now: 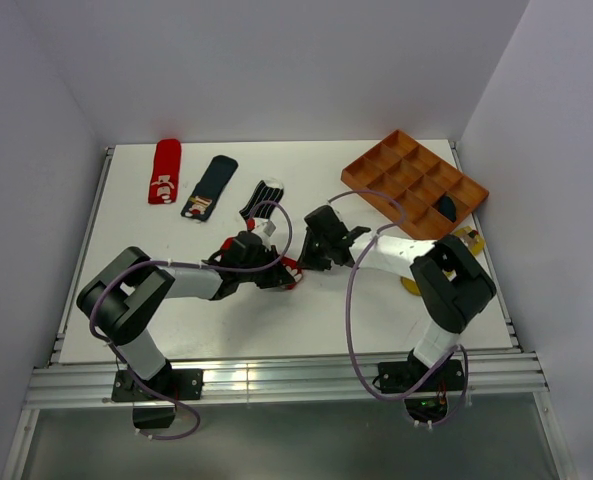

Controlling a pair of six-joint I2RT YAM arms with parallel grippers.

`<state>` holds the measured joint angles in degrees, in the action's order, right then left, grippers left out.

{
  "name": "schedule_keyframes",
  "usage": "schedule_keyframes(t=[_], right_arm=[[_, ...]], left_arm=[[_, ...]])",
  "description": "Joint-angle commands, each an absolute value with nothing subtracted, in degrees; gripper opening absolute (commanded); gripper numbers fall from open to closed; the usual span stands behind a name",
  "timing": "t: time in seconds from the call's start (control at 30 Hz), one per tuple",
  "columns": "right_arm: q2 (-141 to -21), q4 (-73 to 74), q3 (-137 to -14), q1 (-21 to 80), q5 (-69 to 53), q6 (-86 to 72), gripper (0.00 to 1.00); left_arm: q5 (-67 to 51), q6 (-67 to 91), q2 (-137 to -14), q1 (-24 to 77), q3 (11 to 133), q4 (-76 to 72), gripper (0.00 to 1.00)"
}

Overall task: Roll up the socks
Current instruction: Roll the sock at the center of the board.

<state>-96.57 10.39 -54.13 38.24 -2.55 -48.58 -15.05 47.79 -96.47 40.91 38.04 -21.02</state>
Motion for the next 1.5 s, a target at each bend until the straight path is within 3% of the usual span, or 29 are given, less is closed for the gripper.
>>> schedule_keyframes(t=[0.0,0.03,0.33,0.77,0.87,1.1,1.23,1.47], right_arm=[[-97.64,12.92,-57.65,38.67,-0.27,-49.13,0.24],[-97.91,13.18,-57.92,38.67,-0.26,-49.13,0.19],[-101.51,16.78,-61.6,39.02,-0.09,-48.78,0.05],[-110.12,23.37,-69.34,40.43,2.55,-48.16,0.04],[-111.79,24.08,-70.05,40.43,2.11,-48.51,0.04],[-113.73,24.96,-70.58,40.43,2.46,-48.78,0.03],[-113.82,24.87,-70.84,40.52,2.29,-48.78,0.03],[-113.82,24.43,-71.02,40.61,1.67,-48.69,0.03]], left_arm=[[-16.79,48.51,-95.89,40.78,37.27,-24.17,0.0],[-16.7,48.52,-95.89,40.78,37.27,-24.17,0.0],[-16.52,49.13,-95.8,40.43,36.56,-24.43,0.01],[-16.79,50.62,-95.89,39.2,35.6,-24.08,0.08],[-16.35,50.8,-95.63,39.11,35.77,-22.86,0.14],[-10.21,49.84,-88.34,39.02,34.46,-17.15,0.48],[-6.25,48.17,-82.54,39.46,33.93,-13.89,0.5],[-3.0,45.36,-84.01,41.22,35.33,-14.94,0.55]])
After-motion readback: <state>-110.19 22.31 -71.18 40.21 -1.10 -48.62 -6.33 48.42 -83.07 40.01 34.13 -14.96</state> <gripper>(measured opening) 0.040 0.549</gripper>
